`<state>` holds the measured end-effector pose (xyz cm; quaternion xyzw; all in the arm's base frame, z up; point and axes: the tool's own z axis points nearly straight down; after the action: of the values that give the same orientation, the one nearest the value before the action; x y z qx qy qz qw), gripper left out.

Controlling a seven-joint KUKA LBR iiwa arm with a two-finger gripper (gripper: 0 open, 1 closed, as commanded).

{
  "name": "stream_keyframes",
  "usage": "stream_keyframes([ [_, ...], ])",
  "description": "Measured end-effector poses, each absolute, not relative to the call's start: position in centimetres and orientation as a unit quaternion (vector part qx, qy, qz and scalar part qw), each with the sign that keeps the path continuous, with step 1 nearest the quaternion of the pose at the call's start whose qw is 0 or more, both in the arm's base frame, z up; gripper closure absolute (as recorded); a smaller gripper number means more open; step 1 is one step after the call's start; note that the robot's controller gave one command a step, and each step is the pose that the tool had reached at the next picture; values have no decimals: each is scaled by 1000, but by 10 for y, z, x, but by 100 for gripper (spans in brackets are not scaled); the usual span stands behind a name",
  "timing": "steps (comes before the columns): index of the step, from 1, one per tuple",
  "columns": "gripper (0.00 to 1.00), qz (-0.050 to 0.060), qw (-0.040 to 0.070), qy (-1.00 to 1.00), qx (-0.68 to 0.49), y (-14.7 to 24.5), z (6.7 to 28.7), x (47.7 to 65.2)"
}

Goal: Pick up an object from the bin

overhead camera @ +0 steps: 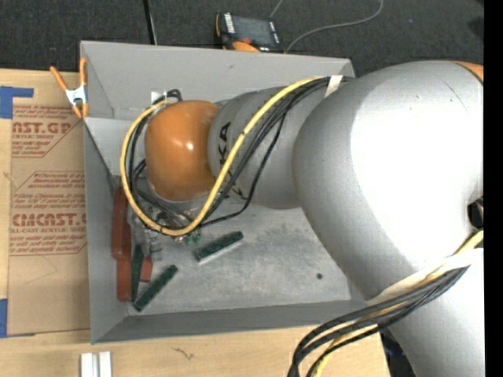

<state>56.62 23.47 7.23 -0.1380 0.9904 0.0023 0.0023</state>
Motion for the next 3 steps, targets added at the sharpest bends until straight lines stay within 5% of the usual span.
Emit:
stream_keyframes([
  [1, 100, 0, -2, 985, -171, 224, 88, 486],
  [2, 100, 1, 6, 982, -186, 235, 278, 511],
  [3, 100, 0, -1, 996, -86, 215, 190, 511],
])
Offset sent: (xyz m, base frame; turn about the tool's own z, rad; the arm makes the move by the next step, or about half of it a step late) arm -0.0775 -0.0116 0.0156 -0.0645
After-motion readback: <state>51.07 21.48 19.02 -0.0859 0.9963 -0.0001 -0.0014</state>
